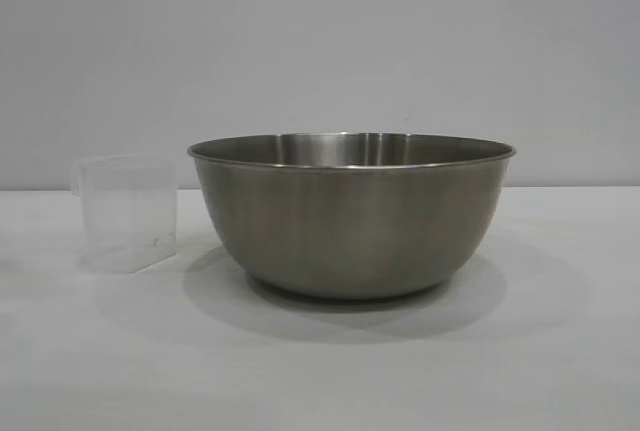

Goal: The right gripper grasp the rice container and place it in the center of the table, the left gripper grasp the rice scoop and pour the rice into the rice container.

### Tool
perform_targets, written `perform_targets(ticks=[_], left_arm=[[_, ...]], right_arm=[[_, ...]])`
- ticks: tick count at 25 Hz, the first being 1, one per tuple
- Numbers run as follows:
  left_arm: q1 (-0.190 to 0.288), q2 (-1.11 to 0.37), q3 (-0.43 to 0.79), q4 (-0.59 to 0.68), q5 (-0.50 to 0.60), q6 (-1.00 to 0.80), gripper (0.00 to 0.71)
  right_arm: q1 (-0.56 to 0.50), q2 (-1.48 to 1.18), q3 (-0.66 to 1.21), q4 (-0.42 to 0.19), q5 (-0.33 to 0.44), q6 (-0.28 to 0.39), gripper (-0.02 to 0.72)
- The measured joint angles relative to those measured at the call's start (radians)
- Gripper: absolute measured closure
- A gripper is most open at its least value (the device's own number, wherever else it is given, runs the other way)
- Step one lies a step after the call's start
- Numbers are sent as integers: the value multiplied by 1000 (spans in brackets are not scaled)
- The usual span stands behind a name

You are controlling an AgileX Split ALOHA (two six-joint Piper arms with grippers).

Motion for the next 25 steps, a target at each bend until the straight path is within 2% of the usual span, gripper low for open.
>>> perform_targets(ticks=[4, 7, 12, 15, 21, 25], left_arm=[[0, -66, -4, 17, 5, -2, 600], [0, -121, -36, 30, 62, 2, 600], [-13, -240, -106, 36, 267, 17, 600], [-17, -330, -116, 40, 330, 6, 600], [-39, -650, -116, 41, 565, 0, 600], [-39, -869, -119, 39, 796, -30, 600]], right_arm=[[0, 0, 0, 0, 0, 0, 358], [0, 0, 0, 0, 0, 0, 358], [0, 0, 0, 0, 0, 0, 358], [0, 0, 0, 0, 0, 0, 358], [0, 0, 0, 0, 0, 0, 358], [0, 0, 0, 0, 0, 0, 358]])
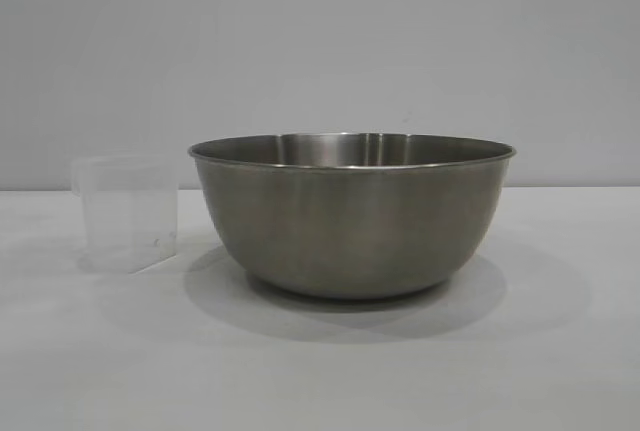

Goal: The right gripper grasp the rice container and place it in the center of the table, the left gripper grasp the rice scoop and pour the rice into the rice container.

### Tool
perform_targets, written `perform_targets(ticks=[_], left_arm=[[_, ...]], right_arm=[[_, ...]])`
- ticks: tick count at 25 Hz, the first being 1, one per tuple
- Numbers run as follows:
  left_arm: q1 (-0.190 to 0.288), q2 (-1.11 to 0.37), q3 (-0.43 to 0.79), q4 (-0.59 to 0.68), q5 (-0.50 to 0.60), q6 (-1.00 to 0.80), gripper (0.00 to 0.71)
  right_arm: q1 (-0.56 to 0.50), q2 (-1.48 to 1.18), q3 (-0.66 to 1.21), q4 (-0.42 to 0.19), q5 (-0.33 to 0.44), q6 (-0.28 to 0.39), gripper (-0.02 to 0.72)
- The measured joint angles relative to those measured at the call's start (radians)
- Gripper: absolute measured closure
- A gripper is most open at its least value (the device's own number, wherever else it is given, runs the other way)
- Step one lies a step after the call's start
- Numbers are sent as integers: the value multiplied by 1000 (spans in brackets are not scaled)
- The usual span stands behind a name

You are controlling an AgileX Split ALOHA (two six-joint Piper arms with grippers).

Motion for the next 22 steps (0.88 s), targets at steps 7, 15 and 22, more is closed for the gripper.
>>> perform_targets(ticks=[7, 15, 22], left_arm=[[0, -291, -10, -2, 527, -45, 600], [0, -510, -10, -84, 977, -47, 546], [0, -668, -12, -238, 1284, 75, 546]], right_arm=[[0, 0, 0, 0, 0, 0, 358], [0, 0, 0, 0, 0, 0, 358], [0, 0, 0, 0, 0, 0, 358]])
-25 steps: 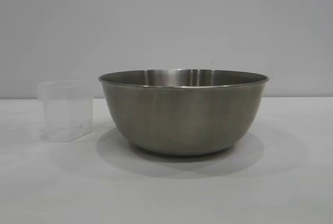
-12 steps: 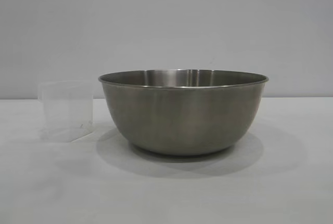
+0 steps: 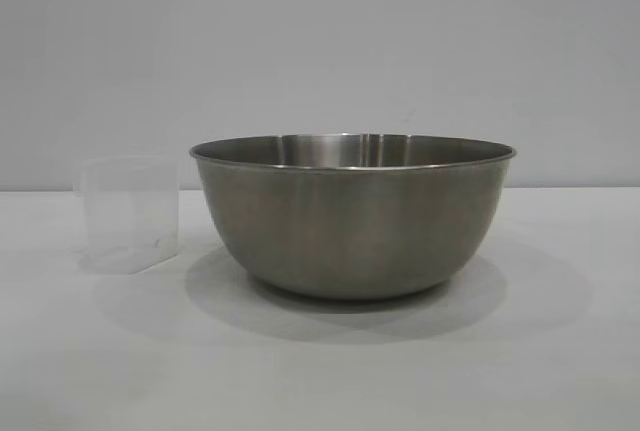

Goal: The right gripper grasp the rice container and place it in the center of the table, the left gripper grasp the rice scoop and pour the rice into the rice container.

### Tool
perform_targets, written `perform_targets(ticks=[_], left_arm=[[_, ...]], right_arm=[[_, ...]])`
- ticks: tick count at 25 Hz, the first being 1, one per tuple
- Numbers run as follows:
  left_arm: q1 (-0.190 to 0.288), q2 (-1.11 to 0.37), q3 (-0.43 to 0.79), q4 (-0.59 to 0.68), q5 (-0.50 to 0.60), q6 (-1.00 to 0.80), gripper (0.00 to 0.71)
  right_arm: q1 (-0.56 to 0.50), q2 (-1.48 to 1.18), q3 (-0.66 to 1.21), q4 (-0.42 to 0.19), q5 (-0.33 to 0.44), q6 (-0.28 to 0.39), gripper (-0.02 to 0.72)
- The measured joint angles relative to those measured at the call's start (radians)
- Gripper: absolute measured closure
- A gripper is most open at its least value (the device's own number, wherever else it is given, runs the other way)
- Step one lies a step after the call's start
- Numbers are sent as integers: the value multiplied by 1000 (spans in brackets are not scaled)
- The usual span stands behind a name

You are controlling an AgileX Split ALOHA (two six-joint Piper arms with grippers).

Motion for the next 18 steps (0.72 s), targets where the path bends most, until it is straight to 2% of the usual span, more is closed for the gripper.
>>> perform_targets(ticks=[4, 7, 18], left_arm=[[0, -71, 0, -32, 101, 32, 546], [0, -105, 0, -45, 134, 40, 546], [0, -118, 20, -49, 150, 91, 546]], right_arm=[[0, 0, 0, 0, 0, 0, 358], [0, 0, 0, 0, 0, 0, 358], [0, 0, 0, 0, 0, 0, 358]])
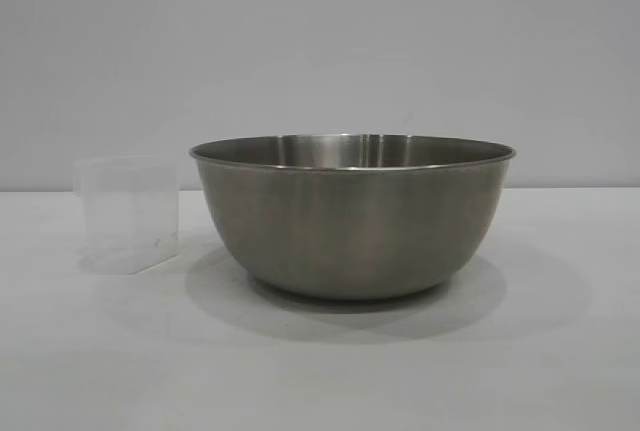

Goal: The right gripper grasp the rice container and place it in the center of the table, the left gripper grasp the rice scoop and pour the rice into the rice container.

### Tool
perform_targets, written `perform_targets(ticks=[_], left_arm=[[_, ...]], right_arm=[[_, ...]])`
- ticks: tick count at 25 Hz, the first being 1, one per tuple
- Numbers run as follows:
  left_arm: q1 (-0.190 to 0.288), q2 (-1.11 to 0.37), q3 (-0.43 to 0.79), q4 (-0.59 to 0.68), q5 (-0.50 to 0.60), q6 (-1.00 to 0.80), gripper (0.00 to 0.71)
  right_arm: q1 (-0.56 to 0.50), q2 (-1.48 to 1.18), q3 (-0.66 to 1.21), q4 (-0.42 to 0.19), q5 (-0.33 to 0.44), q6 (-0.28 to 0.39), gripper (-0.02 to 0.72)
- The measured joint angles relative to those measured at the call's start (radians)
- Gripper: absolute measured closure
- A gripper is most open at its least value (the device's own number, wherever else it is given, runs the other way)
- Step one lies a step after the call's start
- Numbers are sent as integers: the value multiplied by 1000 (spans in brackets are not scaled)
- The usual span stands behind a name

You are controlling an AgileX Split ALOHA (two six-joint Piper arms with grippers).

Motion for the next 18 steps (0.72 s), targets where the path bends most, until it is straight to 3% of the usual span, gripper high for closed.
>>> perform_targets(ticks=[18], left_arm=[[0, -6, 16, 0, 13, 2, 546]], right_arm=[[0, 0, 0, 0, 0, 0, 358]])
